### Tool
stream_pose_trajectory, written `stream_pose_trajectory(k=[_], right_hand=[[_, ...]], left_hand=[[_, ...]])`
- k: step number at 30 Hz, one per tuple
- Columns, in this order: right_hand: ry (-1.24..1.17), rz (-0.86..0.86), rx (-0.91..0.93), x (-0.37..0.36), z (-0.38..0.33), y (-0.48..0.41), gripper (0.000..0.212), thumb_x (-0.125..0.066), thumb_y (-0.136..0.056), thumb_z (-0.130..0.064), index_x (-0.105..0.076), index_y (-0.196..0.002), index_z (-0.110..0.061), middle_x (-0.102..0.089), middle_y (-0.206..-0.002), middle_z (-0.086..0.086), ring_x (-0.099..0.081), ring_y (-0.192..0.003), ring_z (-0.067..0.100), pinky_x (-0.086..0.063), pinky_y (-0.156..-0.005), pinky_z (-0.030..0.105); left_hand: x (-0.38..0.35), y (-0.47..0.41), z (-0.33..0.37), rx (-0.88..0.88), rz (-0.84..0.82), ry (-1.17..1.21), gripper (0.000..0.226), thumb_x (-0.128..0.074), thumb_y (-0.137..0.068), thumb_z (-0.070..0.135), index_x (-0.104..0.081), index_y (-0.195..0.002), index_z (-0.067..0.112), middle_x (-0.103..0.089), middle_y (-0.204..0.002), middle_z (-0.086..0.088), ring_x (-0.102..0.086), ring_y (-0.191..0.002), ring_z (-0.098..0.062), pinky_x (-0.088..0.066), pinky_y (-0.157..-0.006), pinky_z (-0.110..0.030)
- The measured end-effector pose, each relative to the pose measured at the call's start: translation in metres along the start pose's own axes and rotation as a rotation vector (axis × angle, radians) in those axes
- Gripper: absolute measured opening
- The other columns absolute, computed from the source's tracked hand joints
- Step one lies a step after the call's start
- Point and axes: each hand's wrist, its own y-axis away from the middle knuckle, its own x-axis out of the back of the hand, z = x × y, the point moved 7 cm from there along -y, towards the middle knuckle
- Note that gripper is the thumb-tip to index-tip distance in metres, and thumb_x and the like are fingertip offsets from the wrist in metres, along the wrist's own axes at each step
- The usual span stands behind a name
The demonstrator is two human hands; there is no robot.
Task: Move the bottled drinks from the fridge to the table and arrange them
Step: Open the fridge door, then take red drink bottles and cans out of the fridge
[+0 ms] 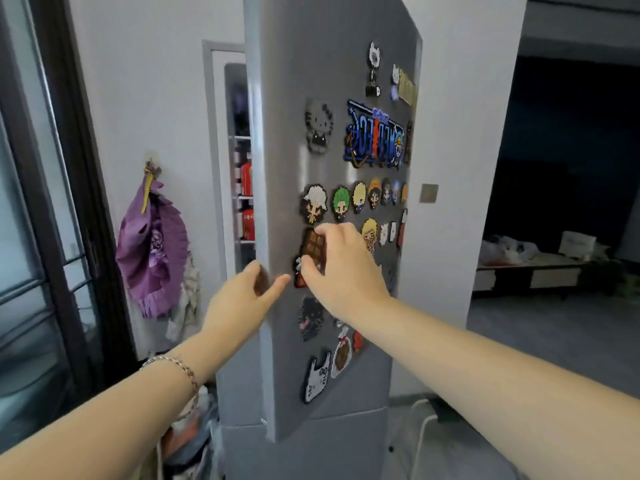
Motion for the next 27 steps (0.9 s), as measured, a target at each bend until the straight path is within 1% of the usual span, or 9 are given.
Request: stream_pose_trajectory(k=[3, 4, 6, 7, 10, 14, 17, 23, 27], right_hand=[[0.043, 0.104, 0.003, 0.039, 0.000, 0.024, 0.062, -0.048, -0.093, -0.036, -0.025, -0.143, -0.009, -0.033, -0.141, 0.006, -0.030, -0.131, 0.021, -0.027, -0.109, 0.033], [0.055, 0.150, -0.030, 0.052, 0.006, 0.033, 0.067, -0.049, -0.092, -0.037, -0.020, -0.145, -0.007, -0.029, -0.144, 0.008, -0.027, -0.133, 0.022, -0.025, -0.111, 0.034], [0.074, 0.205, -0.139, 0.067, 0.022, 0.049, 0.080, -0.050, -0.091, -0.040, -0.006, -0.149, -0.005, -0.017, -0.150, 0.012, -0.018, -0.139, 0.026, -0.020, -0.115, 0.037], [0.095, 0.221, -0.206, 0.075, 0.034, 0.059, 0.085, -0.050, -0.091, -0.041, 0.001, -0.149, -0.005, -0.011, -0.153, 0.013, -0.014, -0.141, 0.027, -0.018, -0.117, 0.039], [0.173, 0.289, -0.386, 0.105, 0.077, 0.080, 0.094, -0.049, -0.091, -0.044, 0.013, -0.147, -0.002, -0.001, -0.156, 0.014, -0.007, -0.144, 0.029, -0.011, -0.117, 0.040], [0.270, 0.408, -0.586, 0.148, 0.134, 0.099, 0.101, -0.052, -0.088, -0.050, 0.012, -0.146, 0.004, -0.010, -0.153, 0.018, -0.016, -0.140, 0.032, -0.020, -0.113, 0.042], [0.274, 0.460, -0.693, 0.170, 0.175, 0.108, 0.096, -0.054, -0.090, -0.042, 0.009, -0.146, 0.004, -0.014, -0.151, 0.019, -0.022, -0.136, 0.033, -0.027, -0.108, 0.042], [0.133, 0.417, -0.789, 0.211, 0.259, 0.109, 0.089, -0.054, -0.093, -0.030, 0.011, -0.147, -0.002, -0.001, -0.158, 0.015, -0.011, -0.144, 0.032, -0.019, -0.114, 0.043], [0.055, 0.384, -0.836, 0.226, 0.295, 0.108, 0.088, -0.053, -0.094, -0.028, 0.012, -0.148, -0.005, 0.003, -0.158, 0.014, -0.006, -0.145, 0.032, -0.016, -0.117, 0.046]], left_hand=[[-0.024, 0.030, 0.053, -0.163, -0.192, 0.125, 0.024, -0.046, -0.091, 0.043, -0.048, -0.082, 0.022, -0.058, -0.069, 0.003, -0.054, -0.062, -0.012, -0.040, -0.056, -0.025], [-0.031, 0.038, 0.069, -0.227, -0.250, 0.175, 0.026, -0.042, -0.089, 0.047, -0.051, -0.082, 0.024, -0.061, -0.069, 0.004, -0.056, -0.063, -0.011, -0.041, -0.059, -0.024], [-0.041, 0.045, 0.087, -0.303, -0.297, 0.217, 0.035, -0.031, -0.083, 0.057, -0.049, -0.071, 0.029, -0.062, -0.064, 0.003, -0.056, -0.064, -0.013, -0.040, -0.060, -0.023], [-0.048, 0.044, 0.096, -0.307, -0.294, 0.212, 0.035, -0.031, -0.083, 0.057, -0.048, -0.067, 0.030, -0.061, -0.062, 0.001, -0.055, -0.061, -0.013, -0.041, -0.060, -0.025], [-0.074, 0.031, 0.114, -0.237, -0.279, 0.160, 0.034, -0.047, -0.094, 0.033, -0.050, -0.064, 0.019, -0.063, -0.065, -0.005, -0.058, -0.063, -0.020, -0.046, -0.067, -0.035], [-0.118, 0.017, 0.136, -0.141, -0.390, 0.049, 0.028, -0.049, -0.092, 0.023, -0.060, -0.072, 0.006, -0.069, -0.077, -0.012, -0.064, -0.075, -0.027, -0.052, -0.070, -0.037], [-0.144, 0.014, 0.157, -0.135, -0.502, -0.037, 0.023, -0.048, -0.087, 0.021, -0.059, -0.071, 0.008, -0.068, -0.076, -0.011, -0.066, -0.081, -0.029, -0.054, -0.075, -0.037], [-0.165, 0.005, 0.200, -0.139, -0.529, -0.084, 0.026, -0.047, -0.086, 0.021, -0.053, -0.061, 0.016, -0.064, -0.075, -0.008, -0.064, -0.085, -0.028, -0.049, -0.077, -0.031], [-0.176, -0.005, 0.210, -0.186, -0.523, -0.147, 0.031, -0.046, -0.087, 0.024, -0.048, -0.058, 0.015, -0.066, -0.084, -0.008, -0.063, -0.088, -0.028, -0.049, -0.079, -0.032]])
